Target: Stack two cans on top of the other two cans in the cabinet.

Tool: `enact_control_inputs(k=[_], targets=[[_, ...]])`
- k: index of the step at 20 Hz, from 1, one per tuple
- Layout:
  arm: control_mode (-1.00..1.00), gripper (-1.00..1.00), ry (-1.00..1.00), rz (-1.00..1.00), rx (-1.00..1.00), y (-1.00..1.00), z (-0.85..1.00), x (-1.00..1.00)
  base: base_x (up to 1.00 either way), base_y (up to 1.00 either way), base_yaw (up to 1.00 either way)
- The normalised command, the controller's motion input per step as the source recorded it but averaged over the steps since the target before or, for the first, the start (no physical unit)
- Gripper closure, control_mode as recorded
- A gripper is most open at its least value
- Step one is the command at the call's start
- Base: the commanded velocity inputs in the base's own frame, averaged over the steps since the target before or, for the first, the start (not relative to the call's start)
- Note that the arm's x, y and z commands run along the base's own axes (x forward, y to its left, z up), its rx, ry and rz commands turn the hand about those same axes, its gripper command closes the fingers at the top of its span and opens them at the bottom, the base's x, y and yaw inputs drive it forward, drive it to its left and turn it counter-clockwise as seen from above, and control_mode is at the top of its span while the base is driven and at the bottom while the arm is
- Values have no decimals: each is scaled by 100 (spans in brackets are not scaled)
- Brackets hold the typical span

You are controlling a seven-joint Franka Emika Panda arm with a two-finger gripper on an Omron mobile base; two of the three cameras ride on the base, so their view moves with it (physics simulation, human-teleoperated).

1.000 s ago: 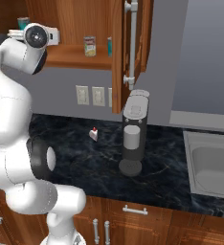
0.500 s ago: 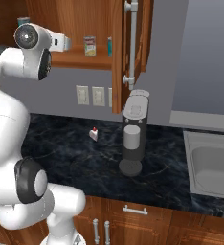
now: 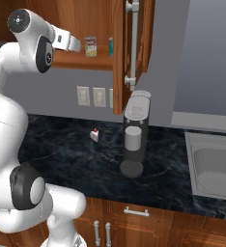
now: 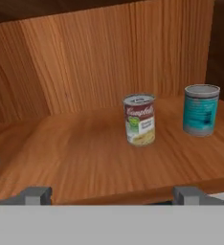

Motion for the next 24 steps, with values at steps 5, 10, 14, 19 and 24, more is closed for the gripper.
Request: enact_control_inputs(k=[5, 10, 14, 19, 24], targets=[[-100, -100, 10, -6, -12, -35, -18, -10, 0, 0, 0], [-100, -100, 0, 0, -13, -15, -26, 4, 0, 0, 0], [-100, -100, 0, 4, -6, -15, -28, 35, 0, 0, 0], [-100, -100, 0, 3, -2, -12, -10, 44, 0, 0, 0], [-100, -100, 5, 2, 0, -3, 3, 47, 0, 0, 0]])
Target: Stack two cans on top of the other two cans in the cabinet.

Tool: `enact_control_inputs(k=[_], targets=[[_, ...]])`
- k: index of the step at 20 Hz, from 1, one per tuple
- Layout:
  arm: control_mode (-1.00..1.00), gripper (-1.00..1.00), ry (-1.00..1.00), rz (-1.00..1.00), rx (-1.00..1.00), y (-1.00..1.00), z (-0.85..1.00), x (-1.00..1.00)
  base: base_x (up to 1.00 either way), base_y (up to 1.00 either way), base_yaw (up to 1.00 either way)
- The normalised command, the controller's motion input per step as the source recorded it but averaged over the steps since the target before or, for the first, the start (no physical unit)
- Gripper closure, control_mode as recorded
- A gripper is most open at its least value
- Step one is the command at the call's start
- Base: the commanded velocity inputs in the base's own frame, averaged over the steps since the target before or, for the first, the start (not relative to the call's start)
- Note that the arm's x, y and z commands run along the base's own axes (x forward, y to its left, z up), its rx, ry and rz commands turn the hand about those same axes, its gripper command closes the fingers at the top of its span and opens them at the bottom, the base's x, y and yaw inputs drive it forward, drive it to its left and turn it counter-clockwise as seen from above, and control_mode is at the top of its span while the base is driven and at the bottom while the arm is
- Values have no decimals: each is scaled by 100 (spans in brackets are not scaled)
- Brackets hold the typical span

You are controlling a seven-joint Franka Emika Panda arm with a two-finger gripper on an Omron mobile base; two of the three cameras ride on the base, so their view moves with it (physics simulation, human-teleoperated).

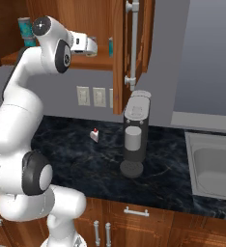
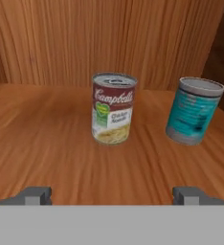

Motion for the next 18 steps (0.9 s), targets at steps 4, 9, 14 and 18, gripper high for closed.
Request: enact_control_inputs(k=[4, 9, 14, 18], targets=[[-100, -100, 7, 0, 0, 0, 3, 43, 0, 0, 0], [-100, -100, 1, 0, 0, 0, 3, 42, 0, 0, 0], [-100, -100, 1, 0, 0, 0, 1, 31, 0, 0, 0], [-100, -100, 0, 0, 0, 0, -7, 26, 0, 0, 0]])
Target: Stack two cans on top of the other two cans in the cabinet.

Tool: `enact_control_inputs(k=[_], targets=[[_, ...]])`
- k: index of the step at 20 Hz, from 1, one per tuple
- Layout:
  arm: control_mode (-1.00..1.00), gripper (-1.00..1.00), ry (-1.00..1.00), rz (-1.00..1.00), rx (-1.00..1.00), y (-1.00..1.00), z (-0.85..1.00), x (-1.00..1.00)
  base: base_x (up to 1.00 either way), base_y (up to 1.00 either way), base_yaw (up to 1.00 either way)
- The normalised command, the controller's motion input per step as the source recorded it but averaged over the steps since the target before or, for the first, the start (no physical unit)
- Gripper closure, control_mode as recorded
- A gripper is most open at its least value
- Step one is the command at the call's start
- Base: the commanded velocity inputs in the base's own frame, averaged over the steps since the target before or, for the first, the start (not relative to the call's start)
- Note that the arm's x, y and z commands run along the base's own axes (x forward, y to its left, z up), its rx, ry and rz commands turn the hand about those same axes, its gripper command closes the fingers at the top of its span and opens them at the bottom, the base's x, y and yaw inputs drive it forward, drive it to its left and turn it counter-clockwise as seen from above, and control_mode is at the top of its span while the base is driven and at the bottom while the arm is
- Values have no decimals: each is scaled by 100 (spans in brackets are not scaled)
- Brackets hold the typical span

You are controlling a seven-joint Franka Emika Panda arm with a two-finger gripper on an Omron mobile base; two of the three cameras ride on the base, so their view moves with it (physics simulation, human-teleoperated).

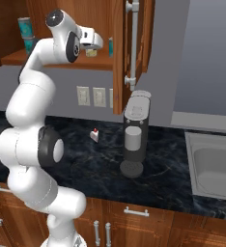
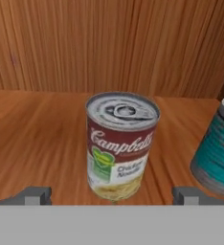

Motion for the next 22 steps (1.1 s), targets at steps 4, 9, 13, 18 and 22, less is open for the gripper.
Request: enact_control_inputs(k=[4, 9, 13, 18, 22], targets=[[-100, -100, 0, 0, 0, -3, -1, 25, 0, 0, 0], [-100, -100, 1, 0, 0, -9, 0, 21, 0, 0, 0], [-100, -100, 2, 0, 0, -9, 0, 13, 0, 0, 0], [-100, -100, 4, 0, 0, 0, -4, 8, 0, 0, 0], [-100, -100, 3, 0, 0, 0, -5, 11, 0, 0, 0]])
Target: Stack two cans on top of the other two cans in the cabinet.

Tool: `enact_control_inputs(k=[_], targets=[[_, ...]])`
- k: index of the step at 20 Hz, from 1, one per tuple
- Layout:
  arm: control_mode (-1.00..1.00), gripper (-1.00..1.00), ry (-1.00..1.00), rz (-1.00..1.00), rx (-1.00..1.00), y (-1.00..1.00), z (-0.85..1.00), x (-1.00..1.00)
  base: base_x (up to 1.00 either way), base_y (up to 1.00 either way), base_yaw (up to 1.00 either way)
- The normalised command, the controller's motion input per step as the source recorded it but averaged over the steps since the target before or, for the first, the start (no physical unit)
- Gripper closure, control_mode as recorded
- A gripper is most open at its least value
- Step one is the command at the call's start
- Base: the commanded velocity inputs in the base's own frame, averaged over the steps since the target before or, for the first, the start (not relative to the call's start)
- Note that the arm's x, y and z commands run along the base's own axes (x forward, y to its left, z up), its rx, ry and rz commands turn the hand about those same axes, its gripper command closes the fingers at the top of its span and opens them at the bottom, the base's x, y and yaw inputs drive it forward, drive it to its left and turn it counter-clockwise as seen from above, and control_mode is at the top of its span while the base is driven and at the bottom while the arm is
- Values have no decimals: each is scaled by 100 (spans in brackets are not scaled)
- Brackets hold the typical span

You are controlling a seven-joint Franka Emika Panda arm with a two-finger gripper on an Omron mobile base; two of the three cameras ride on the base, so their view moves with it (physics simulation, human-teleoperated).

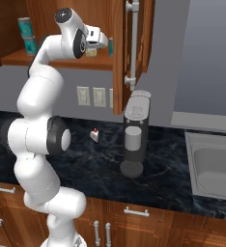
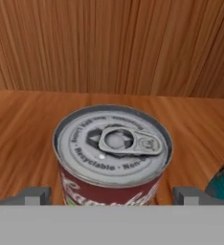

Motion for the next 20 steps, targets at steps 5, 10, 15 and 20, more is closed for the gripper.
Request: enact_control_inputs(k=[5, 10, 15, 20], targets=[[-100, 100, 1, 0, 0, 1, -3, 9, 0, 0, 0], [-100, 100, -1, 0, 0, 0, 0, 0, 0, 0, 0], [-100, 100, -2, -1, 3, 0, 9, -9, 0, 0, 0], [-100, 100, -7, -8, 4, 0, 27, -16, 0, 0, 0]])
